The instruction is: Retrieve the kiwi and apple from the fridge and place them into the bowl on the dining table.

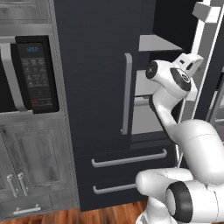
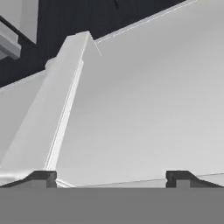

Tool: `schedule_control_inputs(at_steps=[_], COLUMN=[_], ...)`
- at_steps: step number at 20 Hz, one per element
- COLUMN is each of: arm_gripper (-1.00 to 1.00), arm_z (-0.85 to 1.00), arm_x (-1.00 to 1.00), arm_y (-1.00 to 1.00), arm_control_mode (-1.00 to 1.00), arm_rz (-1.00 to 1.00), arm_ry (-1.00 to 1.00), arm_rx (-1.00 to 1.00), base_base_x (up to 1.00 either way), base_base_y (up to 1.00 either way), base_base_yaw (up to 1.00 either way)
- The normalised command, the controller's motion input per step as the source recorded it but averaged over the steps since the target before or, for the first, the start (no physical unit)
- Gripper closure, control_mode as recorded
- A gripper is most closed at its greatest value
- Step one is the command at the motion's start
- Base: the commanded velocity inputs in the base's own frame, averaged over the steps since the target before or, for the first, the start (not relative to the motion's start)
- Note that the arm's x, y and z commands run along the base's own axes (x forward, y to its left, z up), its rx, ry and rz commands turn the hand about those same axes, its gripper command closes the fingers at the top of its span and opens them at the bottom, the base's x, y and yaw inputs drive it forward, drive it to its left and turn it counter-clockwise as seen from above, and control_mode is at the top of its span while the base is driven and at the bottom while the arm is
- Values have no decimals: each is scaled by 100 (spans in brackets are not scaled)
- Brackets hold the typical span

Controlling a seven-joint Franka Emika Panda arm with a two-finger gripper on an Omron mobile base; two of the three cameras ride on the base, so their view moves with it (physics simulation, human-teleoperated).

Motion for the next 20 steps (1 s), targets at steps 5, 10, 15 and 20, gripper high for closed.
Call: schedule_control_inputs(at_steps=[5,10,15,20], arm_gripper=[-100,-100,-100,-100], arm_z=[0,0,0,-1], arm_x=[54,3,-57,-69], arm_y=[-9,-48,-96,-100], arm_control_mode=[-100,-100,-100,-100], arm_rz=[-4,-10,-16,-17], arm_ry=[6,7,1,0], arm_rx=[-1,0,0,0], base_base_x=[0,0,0,0], base_base_y=[0,0,0,0], base_base_yaw=[0,0,0,0])
